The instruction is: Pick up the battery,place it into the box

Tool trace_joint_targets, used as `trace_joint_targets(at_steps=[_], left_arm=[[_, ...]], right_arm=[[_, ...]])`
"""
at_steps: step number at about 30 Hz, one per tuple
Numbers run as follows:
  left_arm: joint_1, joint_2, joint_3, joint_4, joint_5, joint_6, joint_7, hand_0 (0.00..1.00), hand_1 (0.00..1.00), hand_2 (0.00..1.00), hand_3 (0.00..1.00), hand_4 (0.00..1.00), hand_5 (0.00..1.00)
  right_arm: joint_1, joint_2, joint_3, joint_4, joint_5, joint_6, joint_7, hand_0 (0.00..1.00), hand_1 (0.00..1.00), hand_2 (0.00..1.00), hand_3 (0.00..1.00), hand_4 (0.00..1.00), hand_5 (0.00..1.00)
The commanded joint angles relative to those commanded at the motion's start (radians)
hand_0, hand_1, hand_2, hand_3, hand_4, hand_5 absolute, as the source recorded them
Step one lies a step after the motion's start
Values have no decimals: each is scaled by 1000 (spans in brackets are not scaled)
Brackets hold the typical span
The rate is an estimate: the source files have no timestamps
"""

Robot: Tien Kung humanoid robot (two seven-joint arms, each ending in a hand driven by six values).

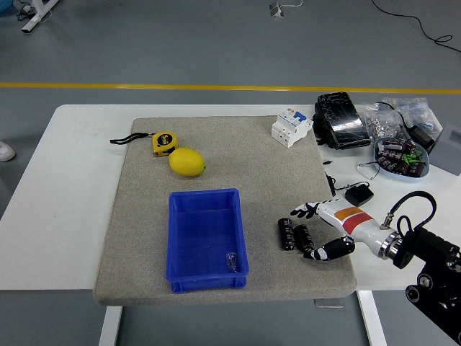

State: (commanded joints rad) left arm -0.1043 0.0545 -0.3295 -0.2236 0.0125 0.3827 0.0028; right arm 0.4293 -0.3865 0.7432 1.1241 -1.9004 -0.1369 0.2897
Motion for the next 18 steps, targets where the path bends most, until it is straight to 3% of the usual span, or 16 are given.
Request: trace_joint_targets(at_steps=[12,13,18], left_arm=[[1,0,-7,-1,18,0,9,643,659,724,596,670,574],[1,1,-8,-2,22,0,10,640,659,724,595,670,575],[0,1,-16,-3,42,0,16,640,659,724,595,670,575]], right_arm=[[-4,7,-7,-22,2,-22,10,617,606,674,750,998,173],[-4,10,-6,-25,0,-25,12,538,549,614,673,924,135],[-4,28,0,-42,0,-44,22,538,549,614,673,924,135]])
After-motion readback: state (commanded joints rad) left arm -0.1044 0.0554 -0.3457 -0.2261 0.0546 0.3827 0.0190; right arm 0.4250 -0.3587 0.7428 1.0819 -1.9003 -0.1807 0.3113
